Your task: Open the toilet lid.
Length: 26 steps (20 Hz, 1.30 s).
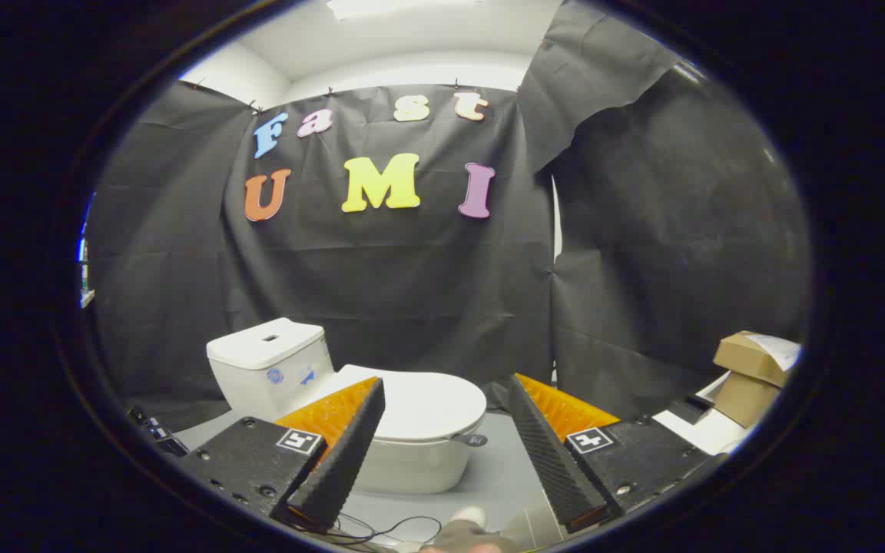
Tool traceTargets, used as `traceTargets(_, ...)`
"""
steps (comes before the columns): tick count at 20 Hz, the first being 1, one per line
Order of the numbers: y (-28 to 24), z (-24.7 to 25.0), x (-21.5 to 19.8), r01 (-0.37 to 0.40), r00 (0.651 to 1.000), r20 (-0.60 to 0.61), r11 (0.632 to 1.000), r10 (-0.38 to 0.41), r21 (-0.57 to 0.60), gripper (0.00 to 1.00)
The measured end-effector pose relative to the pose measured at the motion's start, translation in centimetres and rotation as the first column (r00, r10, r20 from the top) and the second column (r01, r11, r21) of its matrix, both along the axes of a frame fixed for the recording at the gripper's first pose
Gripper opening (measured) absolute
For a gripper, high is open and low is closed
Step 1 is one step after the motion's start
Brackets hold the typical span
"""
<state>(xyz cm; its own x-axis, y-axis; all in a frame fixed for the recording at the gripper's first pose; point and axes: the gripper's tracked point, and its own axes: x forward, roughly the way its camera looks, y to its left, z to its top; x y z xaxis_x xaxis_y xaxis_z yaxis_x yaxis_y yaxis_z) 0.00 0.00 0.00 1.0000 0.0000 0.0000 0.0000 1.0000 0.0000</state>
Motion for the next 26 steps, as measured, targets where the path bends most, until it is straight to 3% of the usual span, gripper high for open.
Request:
traceTargets(9,-0.9,-1.1,0.4,0.016,0.999,-0.031,0.997,-0.014,0.069,1.00)
traceTargets(14,-1.0,-0.3,1.0,0.028,1.000,0.004,0.998,-0.028,0.053,1.00)
traceTargets(20,-1.2,-1.4,3.5,0.018,0.999,-0.039,0.995,-0.014,0.102,1.00)
traceTargets(26,-2.9,-2.0,8.0,0.053,0.998,-0.035,0.991,-0.049,0.119,1.00)
